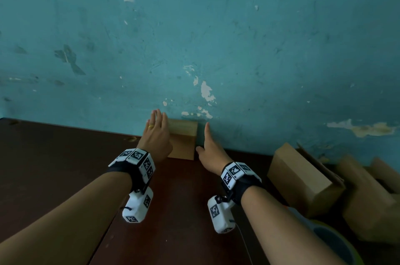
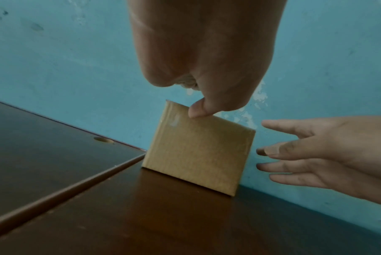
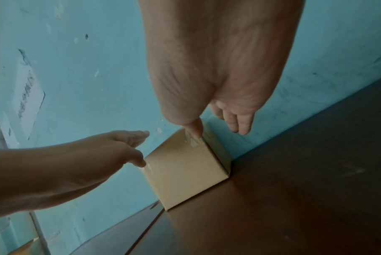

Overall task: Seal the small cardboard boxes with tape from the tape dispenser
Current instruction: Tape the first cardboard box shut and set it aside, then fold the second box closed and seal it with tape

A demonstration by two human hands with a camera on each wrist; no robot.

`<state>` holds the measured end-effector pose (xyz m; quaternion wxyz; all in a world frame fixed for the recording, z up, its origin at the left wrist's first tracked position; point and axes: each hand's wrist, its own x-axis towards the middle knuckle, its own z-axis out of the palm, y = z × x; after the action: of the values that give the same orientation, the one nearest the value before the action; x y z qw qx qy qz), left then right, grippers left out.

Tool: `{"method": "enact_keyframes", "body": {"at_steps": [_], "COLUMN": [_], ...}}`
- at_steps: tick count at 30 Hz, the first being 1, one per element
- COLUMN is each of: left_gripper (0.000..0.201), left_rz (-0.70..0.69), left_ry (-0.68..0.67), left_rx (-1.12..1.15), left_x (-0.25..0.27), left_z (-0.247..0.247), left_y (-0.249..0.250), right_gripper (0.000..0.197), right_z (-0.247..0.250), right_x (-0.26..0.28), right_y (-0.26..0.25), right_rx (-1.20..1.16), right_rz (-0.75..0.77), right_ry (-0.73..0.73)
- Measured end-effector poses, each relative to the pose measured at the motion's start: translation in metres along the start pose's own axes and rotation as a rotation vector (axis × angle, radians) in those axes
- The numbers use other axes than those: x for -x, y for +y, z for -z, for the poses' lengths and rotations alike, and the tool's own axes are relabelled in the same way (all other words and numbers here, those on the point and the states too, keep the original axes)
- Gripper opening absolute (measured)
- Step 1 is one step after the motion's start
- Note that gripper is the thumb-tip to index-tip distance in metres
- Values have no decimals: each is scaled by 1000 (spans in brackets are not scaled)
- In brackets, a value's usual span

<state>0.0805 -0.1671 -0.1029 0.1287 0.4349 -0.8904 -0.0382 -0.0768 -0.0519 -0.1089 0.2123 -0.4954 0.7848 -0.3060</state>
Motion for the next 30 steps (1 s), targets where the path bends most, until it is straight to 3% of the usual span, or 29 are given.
{"method": "enact_keyframes", "body": {"at_steps": [13, 22, 27, 30], "left_gripper": [79, 66, 61, 61], "left_rz": [-212, -189, -180, -153], "left_ry": [-64, -114, -111, -171], "left_rx": [339, 542, 623, 681], "left_x": [6, 22, 24, 25], "left_z": [21, 8, -11, -20], "left_y": [137, 226, 263, 280], "right_gripper": [70, 40, 32, 38], "right_z": [92, 152, 174, 181], "right_x": [60, 122, 157, 177], "right_y": [16, 44, 63, 75], "right_rx": [43, -34, 44, 143], "right_rz": [-14, -22, -92, -201], "right_ry": [274, 584, 671, 667]}}
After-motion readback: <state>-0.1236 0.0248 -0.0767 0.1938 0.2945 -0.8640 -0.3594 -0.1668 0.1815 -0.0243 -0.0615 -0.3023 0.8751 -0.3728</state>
